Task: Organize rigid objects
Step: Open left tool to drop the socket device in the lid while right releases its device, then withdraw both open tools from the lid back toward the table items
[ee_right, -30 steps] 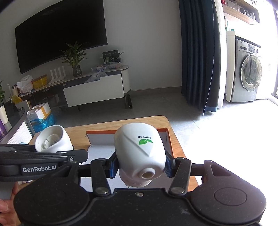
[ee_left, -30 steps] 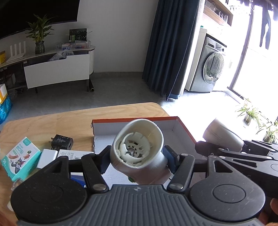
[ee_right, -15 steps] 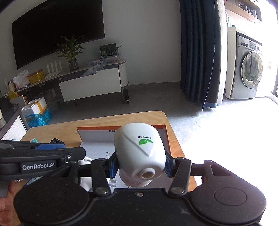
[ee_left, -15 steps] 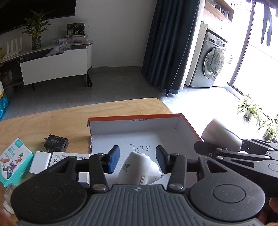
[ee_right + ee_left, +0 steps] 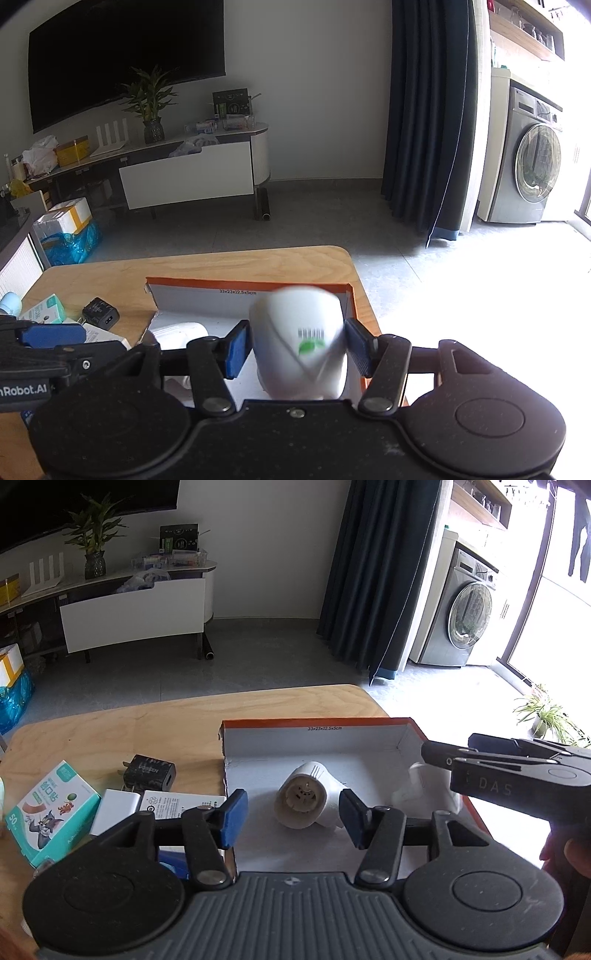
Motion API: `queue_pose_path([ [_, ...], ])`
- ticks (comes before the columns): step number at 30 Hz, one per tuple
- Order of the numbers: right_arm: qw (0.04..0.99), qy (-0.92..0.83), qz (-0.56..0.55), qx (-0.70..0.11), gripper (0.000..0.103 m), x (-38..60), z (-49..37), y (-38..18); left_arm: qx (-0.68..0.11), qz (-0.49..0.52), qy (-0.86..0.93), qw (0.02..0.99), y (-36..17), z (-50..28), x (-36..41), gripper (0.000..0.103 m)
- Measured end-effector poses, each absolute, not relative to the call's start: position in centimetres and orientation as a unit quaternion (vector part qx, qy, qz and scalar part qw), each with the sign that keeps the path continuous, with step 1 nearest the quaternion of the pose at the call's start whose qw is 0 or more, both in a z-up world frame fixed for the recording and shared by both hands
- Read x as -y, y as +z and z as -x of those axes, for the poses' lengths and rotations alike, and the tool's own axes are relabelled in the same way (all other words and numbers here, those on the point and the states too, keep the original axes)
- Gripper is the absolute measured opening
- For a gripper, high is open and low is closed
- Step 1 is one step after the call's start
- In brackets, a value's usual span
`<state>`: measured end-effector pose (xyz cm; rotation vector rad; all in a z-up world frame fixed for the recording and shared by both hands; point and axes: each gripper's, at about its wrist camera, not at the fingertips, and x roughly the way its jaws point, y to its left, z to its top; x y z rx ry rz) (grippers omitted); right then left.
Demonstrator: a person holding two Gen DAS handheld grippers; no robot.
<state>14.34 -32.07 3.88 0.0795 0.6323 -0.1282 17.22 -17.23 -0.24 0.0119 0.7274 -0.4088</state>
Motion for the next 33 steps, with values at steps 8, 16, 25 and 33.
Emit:
queue_pose_path([
  [8,0.956,-0.058,-0.041,-0.286,0.081,31.4,-12.4,5.9,-0.343,-0.011,-0.181,0.922,0.8,-15.9,16.7,0.081],
  [16,0.957,-0.050,-0.053,-0.280,0.087,29.7,-10.1,6.8,-0.343,-0.014,-0.157,0.926,1.6,-14.4,14.9,0.097],
  [25,0.955,-0.032,-0.069,-0.287,0.087,27.3,-8.9,6.9,-0.343,-0.014,-0.134,0.930,2.1,-13.3,12.4,0.099],
  [33,0.955,-0.009,-0.062,-0.291,0.087,24.7,-8.7,6.9,-0.339,-0.003,-0.115,0.934,2.1,-12.5,9.8,0.099],
])
